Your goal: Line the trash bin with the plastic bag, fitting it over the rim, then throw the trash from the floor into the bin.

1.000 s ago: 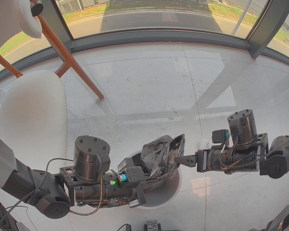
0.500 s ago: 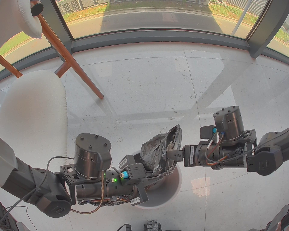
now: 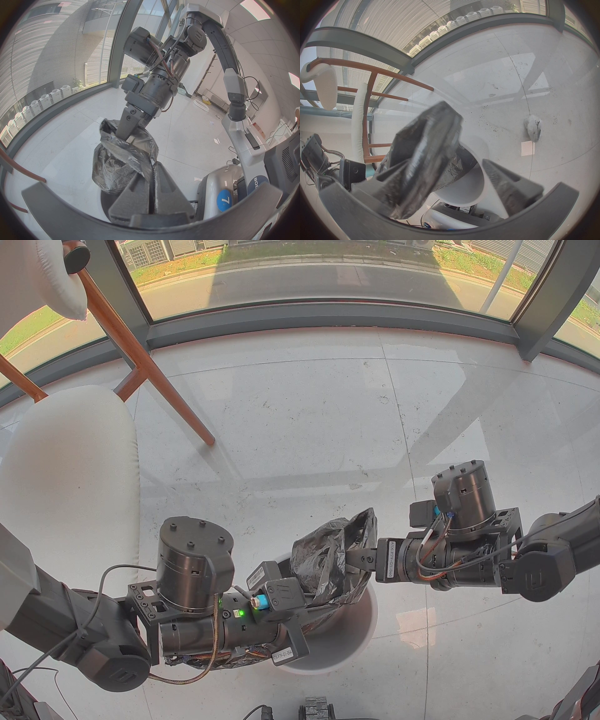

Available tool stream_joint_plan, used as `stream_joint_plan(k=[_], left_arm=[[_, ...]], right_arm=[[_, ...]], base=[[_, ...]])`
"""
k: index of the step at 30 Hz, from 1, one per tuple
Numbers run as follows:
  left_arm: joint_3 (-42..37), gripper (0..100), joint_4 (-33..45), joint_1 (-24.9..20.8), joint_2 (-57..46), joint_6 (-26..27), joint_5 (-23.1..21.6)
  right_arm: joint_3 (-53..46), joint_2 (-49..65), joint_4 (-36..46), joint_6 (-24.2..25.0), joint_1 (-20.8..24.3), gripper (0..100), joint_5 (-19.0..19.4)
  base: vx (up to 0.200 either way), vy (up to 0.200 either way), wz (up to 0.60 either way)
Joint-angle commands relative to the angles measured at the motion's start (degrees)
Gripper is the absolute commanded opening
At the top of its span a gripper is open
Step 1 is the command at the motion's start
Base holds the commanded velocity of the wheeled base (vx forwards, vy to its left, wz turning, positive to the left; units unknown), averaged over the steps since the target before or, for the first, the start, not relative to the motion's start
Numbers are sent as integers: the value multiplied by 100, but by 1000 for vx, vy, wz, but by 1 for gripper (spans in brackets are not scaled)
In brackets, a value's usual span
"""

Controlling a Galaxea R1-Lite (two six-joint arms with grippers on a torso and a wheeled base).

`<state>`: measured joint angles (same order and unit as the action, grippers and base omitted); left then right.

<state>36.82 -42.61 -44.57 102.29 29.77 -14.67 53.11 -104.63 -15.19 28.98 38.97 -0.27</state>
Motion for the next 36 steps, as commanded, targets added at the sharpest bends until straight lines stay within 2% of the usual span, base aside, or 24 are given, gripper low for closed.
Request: stream_joint_plan(k=[1, 6, 11, 14, 22, 26, 32, 36], left_arm=[[1, 0, -11, 1, 1, -15, -10], [1, 0, -20, 1, 10, -226, 8], [-43, 0, -11, 1, 19, -270, 25], [-34, 0, -20, -52, 80, -490, 175], [80, 0, -72, -720, 537, -1052, 342], [124, 0, -90, -957, 643, -1360, 623], [-60, 0, -81, -1608, 643, -2054, 1036], [-96, 0, -81, -1678, 704, -2098, 1097]], right_arm=[[15, -13, -19, 3, 58, 0, -8], [-56, -13, -10, 38, 260, 0, -17], [-91, -31, -10, 38, 286, 0, -17], [-240, -57, 25, 29, 286, 0, -26], [-1330, 242, -2, -15, 207, 0, -105], [-1383, 312, 16, -24, -57, 0, -105], [-1620, 321, -2, -261, -434, 0, -105], [-1602, 277, -19, -419, -487, 0, -96]], base=[[0, 0, 0], [0, 0, 0], [0, 0, 0], [0, 0, 0], [0, 0, 0], [0, 0, 0], [0, 0, 0], [0, 0, 0]])
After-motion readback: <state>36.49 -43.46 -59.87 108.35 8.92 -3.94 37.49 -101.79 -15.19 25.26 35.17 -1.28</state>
